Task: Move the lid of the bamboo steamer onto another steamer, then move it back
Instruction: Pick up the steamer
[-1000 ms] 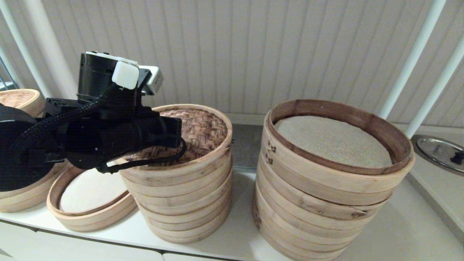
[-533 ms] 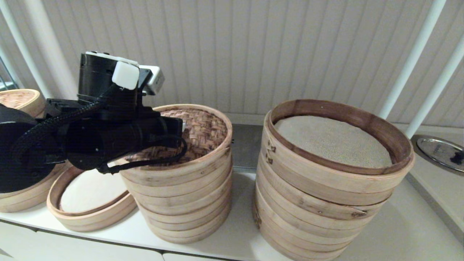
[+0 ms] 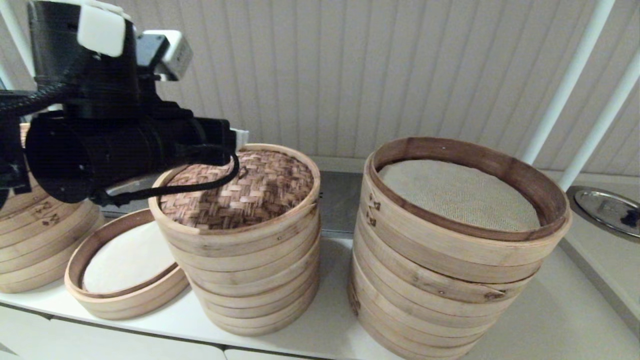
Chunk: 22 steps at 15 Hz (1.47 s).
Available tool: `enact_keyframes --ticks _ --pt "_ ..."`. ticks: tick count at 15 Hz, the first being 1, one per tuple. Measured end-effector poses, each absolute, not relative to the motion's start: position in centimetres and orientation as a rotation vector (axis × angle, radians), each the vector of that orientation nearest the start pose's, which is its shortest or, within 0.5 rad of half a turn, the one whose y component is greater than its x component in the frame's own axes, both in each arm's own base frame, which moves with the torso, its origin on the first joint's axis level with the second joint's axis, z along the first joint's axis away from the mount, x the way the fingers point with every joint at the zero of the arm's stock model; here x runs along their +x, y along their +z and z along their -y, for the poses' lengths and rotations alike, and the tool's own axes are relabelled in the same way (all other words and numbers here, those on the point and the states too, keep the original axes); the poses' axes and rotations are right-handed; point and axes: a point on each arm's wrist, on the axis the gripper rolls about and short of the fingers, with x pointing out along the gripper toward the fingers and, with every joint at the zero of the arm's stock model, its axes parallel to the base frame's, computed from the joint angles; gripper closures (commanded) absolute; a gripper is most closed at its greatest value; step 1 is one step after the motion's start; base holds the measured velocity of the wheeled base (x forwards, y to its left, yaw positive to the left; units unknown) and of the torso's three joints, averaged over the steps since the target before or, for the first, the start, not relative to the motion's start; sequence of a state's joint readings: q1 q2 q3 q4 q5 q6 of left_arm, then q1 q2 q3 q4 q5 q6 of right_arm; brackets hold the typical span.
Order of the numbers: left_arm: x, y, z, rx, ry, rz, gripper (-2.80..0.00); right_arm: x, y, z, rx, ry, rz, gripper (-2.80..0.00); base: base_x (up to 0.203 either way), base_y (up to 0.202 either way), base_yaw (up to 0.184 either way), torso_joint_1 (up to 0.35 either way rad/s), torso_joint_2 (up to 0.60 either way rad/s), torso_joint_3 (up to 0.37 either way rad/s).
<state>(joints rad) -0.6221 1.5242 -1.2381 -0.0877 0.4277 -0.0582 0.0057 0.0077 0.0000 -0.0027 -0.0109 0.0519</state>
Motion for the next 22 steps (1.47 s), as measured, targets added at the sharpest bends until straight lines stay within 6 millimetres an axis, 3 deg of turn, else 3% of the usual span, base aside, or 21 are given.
enact_keyframes --ticks 2,6,11,14,18,22 --pt "21.7 31.9 13.5 0.023 -0.158 -0.126 0.0 -2.2 7.6 0.0 0.052 -0.005 -0.005 0.0 0.0 0.0 0.0 0.0 0.0 0.0" --pt "17.9 35.2 7.9 0.027 -0.062 -0.036 0.0 -2.2 7.6 0.0 0.052 -0.006 -0.005 0.0 0.0 0.0 0.0 0.0 0.0 0.0" --pt "11.1 36.1 0.3 0.016 0.019 -0.022 0.0 -2.2 7.6 0.0 0.052 -0.005 -0.005 0.0 0.0 0.0 0.0 0.0 0.0 0.0" --pt "6.6 33.4 -0.3 0.007 -0.042 -0.053 0.0 -2.2 7.6 0.0 0.052 -0.005 -0.005 0.0 0.0 0.0 0.0 0.0 0.0 0.0" --pt "2.5 28.4 0.1 0.002 -0.058 -0.078 0.0 -2.2 7.6 0.0 0.052 -0.005 -0.005 0.0 0.0 0.0 0.0 0.0 0.0 0.0" --pt "0.3 23.9 0.4 -0.015 -0.1 -0.095 0.0 -2.2 7.6 0.0 0.052 -0.005 -0.005 0.0 0.0 0.0 0.0 0.0 0.0 0.0"
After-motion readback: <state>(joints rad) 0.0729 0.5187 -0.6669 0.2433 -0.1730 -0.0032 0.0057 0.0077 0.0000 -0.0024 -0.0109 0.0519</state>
